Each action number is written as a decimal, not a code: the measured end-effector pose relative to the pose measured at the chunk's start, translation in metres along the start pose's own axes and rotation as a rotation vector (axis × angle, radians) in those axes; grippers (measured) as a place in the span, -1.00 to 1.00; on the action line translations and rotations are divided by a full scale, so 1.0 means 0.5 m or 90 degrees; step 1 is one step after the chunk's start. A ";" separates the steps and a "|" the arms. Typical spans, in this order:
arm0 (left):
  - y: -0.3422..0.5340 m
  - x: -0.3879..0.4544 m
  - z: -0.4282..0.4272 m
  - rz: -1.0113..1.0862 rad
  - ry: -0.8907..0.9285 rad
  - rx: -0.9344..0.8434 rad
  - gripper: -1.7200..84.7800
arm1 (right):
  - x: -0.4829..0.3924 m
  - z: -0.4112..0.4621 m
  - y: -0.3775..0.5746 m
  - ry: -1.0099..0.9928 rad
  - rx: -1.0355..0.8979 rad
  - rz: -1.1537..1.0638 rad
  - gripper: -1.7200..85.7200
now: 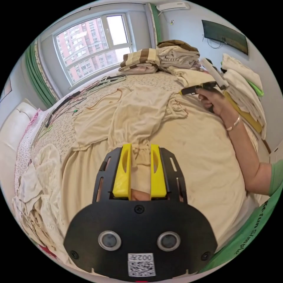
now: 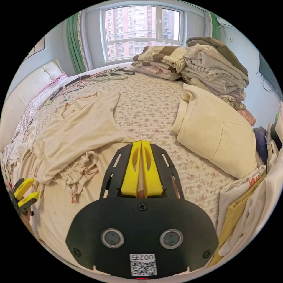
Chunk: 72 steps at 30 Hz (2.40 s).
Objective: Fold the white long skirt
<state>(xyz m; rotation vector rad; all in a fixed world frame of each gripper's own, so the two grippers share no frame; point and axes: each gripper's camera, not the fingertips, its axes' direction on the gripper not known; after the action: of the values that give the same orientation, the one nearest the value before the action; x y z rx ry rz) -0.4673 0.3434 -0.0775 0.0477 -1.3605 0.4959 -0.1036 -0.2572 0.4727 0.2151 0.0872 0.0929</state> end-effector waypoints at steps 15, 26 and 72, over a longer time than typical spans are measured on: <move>0.033 0.044 -0.077 0.030 -0.243 0.026 -0.99 | -0.026 -0.012 -0.015 0.003 -0.003 -0.007 -0.98; 0.072 -0.036 -0.045 -0.014 -0.121 -0.103 -0.98 | -0.039 -0.053 -0.019 0.001 0.031 0.001 -0.98; -0.342 -0.745 0.158 -0.322 -0.070 0.010 -0.98 | -0.183 -0.043 -0.503 -0.142 -0.003 0.021 -0.97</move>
<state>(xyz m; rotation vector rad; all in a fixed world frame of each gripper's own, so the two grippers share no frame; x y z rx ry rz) -0.5232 0.0485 -0.3680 0.4255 -1.3891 0.0782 -0.1757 -0.5066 0.4042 0.2207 -0.1386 0.1017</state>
